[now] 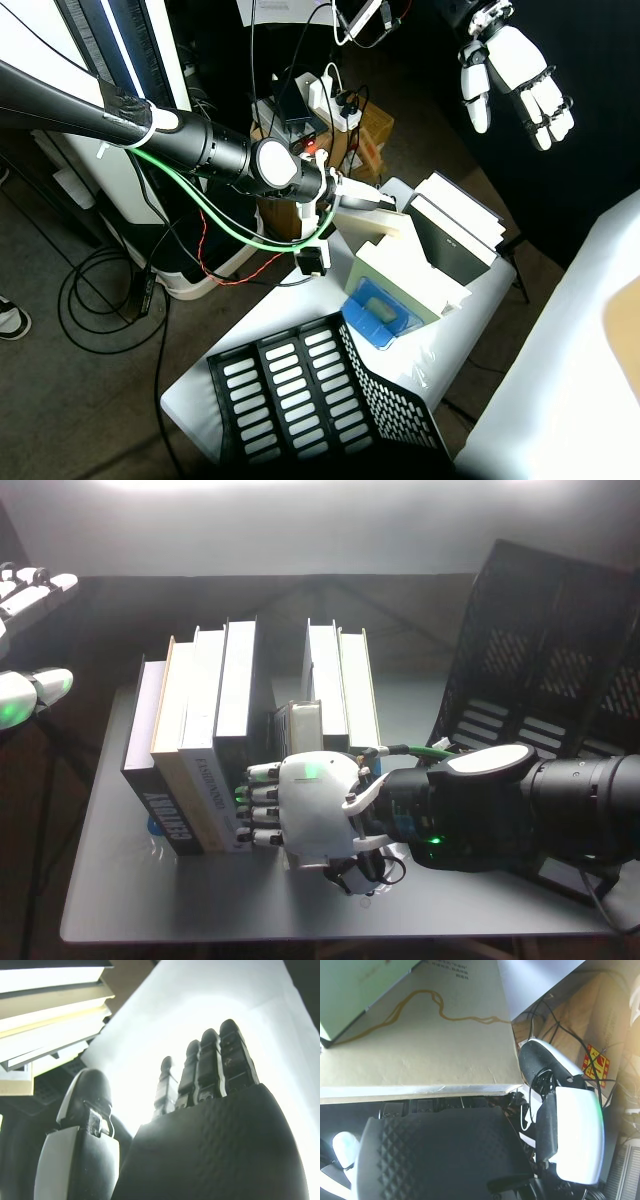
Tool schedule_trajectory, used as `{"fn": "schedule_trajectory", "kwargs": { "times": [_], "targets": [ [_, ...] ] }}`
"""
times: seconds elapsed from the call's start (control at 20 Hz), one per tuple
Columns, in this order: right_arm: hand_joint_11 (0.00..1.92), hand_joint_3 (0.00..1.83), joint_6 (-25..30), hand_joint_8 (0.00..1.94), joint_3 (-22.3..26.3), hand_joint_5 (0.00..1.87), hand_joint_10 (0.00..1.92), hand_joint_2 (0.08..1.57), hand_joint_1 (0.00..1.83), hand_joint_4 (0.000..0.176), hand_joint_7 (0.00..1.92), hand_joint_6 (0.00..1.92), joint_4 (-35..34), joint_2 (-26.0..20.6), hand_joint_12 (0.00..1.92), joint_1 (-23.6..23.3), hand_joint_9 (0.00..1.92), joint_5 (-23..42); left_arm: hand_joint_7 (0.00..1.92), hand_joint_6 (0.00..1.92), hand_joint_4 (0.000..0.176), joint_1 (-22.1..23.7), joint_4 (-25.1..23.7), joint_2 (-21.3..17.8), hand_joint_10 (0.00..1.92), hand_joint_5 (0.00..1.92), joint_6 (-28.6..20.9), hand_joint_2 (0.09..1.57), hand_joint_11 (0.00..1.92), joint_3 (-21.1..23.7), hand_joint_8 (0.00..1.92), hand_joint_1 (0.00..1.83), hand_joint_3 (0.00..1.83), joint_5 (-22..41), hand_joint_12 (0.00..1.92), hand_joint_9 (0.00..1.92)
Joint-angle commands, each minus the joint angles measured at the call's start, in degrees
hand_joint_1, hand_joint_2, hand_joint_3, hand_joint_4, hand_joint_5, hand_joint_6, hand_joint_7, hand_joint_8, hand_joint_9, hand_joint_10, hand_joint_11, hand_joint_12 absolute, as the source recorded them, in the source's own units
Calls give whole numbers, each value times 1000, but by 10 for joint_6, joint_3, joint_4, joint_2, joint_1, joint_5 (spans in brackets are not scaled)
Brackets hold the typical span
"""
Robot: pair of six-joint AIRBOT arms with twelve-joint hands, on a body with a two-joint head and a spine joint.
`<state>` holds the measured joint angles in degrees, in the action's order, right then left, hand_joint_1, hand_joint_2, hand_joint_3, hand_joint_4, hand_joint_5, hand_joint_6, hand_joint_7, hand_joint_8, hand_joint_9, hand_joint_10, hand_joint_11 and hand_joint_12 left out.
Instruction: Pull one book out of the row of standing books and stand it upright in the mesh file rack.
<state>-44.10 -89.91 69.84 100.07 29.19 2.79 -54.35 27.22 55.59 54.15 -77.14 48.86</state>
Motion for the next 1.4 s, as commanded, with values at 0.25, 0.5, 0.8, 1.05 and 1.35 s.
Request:
{"fn": "schedule_trajectory", "kwargs": {
  "times": [0.25,0.5,0.8,1.05,1.35],
  "targets": [
    [0,617,-5,0,7,101,0,1065,320,0,131,5,12,-12,630,10,88,-44,0,0,154,-6,7,-10,0,0,1,1384,0,16,0,314,3,98,0,0],
    [0,617,-5,0,25,101,0,1065,320,0,131,5,28,-10,630,10,88,-44,0,11,97,-41,27,-30,0,24,1,1383,0,50,0,394,0,154,0,0],
    [0,617,-5,0,31,101,0,1065,320,0,131,4,33,-9,630,10,88,-44,0,25,39,-66,43,-38,0,47,1,1400,0,69,0,460,5,185,0,0],
    [0,617,-5,0,39,101,0,1064,320,0,131,4,33,-9,630,10,88,-45,0,27,49,-69,41,-42,0,45,1,1395,0,78,0,490,0,197,0,0],
    [0,617,-5,0,52,101,0,1064,320,0,131,4,38,-12,630,7,88,-45,0,21,27,-72,41,-43,0,27,1,1405,0,81,0,429,3,200,0,0]
  ]
}}
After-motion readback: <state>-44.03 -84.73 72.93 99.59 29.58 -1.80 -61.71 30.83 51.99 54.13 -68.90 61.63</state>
